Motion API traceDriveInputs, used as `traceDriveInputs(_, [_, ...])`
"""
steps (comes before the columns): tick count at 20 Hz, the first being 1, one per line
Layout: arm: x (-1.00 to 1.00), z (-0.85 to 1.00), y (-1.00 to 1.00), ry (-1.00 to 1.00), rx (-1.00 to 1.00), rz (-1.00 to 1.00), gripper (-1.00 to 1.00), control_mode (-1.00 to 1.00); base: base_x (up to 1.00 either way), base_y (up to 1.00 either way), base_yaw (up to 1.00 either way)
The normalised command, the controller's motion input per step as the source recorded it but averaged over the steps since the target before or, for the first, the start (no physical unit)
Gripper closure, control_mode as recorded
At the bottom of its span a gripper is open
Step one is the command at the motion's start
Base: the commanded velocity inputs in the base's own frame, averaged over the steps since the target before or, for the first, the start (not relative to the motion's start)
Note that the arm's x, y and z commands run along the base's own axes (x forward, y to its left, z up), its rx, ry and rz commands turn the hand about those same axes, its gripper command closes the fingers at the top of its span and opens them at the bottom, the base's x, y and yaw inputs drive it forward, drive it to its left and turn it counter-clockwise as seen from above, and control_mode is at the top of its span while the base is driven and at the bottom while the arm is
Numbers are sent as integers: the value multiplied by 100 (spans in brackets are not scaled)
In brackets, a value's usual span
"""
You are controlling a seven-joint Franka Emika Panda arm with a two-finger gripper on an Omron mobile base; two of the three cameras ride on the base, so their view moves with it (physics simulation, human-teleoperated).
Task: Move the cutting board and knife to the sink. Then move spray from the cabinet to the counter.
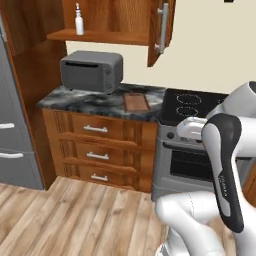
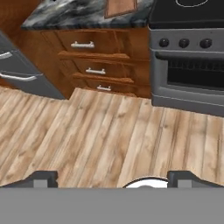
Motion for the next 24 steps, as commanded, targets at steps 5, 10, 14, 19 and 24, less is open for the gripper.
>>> traceDriveInputs(5, [0,0,0,0,0,0,-100,100,55,83,10])
traceDriveInputs(10, [0,0,0,0,0,0,-100,100,68,88,0])
traceDriveInputs(14, [0,0,0,0,0,0,-100,100,44,97,-29])
traceDriveInputs(19, [0,0,0,0,0,0,-100,100,30,86,-66])
traceDriveInputs(24, [0,0,0,0,0,0,-100,100,42,45,-75])
